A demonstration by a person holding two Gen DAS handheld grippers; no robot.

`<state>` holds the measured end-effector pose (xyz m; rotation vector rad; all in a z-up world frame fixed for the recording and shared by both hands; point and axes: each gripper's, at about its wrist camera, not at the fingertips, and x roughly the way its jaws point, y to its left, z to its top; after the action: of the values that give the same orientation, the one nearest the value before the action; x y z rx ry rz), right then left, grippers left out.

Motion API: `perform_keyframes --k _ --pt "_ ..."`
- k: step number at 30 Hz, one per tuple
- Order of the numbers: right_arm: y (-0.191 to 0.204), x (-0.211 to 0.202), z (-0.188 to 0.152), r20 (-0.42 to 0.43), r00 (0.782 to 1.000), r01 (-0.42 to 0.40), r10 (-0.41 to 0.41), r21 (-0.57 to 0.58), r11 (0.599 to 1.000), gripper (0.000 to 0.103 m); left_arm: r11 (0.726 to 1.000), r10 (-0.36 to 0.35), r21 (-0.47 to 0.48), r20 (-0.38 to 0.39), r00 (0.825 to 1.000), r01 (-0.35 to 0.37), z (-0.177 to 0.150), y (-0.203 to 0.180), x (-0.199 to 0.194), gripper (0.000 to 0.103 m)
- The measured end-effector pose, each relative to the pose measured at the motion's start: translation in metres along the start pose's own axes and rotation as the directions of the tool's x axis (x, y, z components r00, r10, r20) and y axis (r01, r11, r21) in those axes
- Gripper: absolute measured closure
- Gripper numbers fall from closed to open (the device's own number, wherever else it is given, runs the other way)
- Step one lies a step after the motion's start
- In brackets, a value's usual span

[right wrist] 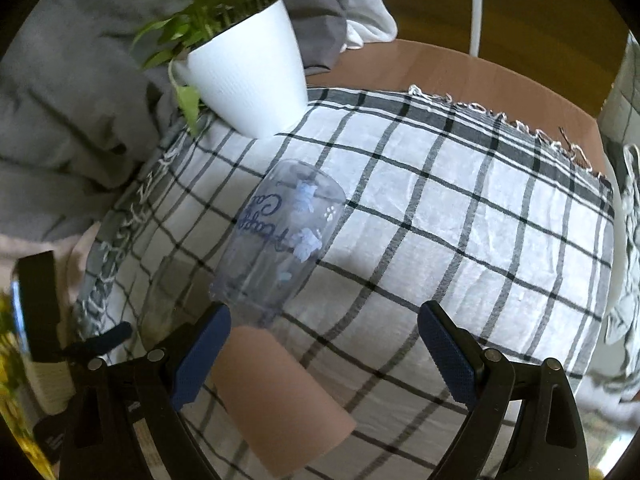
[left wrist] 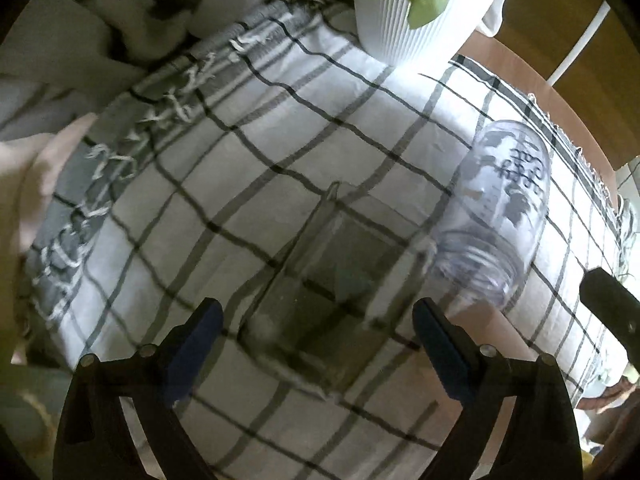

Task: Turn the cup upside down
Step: 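Close the left tool fingers around the clear glass body, then lift the glass with the left tool and rotate it mouth-down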

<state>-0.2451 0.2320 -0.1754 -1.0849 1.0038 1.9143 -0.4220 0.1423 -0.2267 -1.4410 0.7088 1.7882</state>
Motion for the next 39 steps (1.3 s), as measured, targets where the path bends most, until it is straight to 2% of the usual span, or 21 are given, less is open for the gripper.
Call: perform_keyframes --k 1,2,7,8,14,19,29,30,33,34,39 --pt "0.001 0.002 0.001 -0.003 1.000 0.002 -0.002 0.006 1.000 0.008 1.000 -0.021 -0.008 -0.012 1.000 0.021 0.003 0.001 0.005 0.008" --pt "0.002 0.003 0.002 -0.004 1.000 0.004 -0.003 0.011 1.000 0.008 0.997 -0.022 -0.073 -0.018 1.000 0.021 0.005 0.002 0.009 0.010" --pt "0.005 0.006 0.005 0.007 1.000 0.026 -0.026 0.009 1.000 0.008 0.996 -0.055 -0.077 -0.032 0.998 0.053 0.011 0.005 0.022 0.022" --pt "0.005 0.007 0.005 0.007 1.000 0.029 -0.029 0.009 1.000 0.008 0.989 -0.043 -0.145 -0.024 0.999 0.039 0.011 0.006 0.023 0.024" --pt "0.007 0.010 0.006 0.003 0.999 0.041 -0.040 -0.020 0.999 0.008 0.954 -0.076 -0.289 0.019 0.997 0.078 0.000 0.026 0.020 0.027" --pt "0.005 0.004 0.008 0.014 0.999 0.033 -0.032 -0.041 0.999 0.008 0.910 -0.046 -0.410 0.045 0.998 0.060 -0.021 0.044 0.003 0.029" --pt "0.012 -0.016 0.004 0.033 0.999 -0.025 0.029 -0.117 0.993 0.008 0.879 0.028 -0.476 0.121 0.992 0.033 -0.055 0.052 -0.054 0.032" --pt "0.012 -0.019 0.003 0.035 0.999 -0.030 0.035 -0.124 0.992 0.008 0.873 0.033 -0.487 0.129 0.991 0.035 -0.050 0.039 -0.054 0.032" --pt "0.010 -0.027 0.002 0.037 0.998 -0.050 0.056 -0.147 0.988 0.008 0.860 0.044 -0.508 0.148 0.988 0.037 -0.058 0.034 -0.069 0.032" --pt "0.010 -0.030 0.001 0.040 0.997 -0.055 0.062 -0.156 0.986 0.008 0.870 0.040 -0.492 0.148 0.988 0.039 -0.064 0.030 -0.075 0.032" --pt "0.002 -0.050 -0.003 0.039 0.994 -0.086 0.097 -0.218 0.972 0.008 0.860 0.107 -0.510 0.164 0.981 -0.009 -0.090 0.003 -0.102 0.032"
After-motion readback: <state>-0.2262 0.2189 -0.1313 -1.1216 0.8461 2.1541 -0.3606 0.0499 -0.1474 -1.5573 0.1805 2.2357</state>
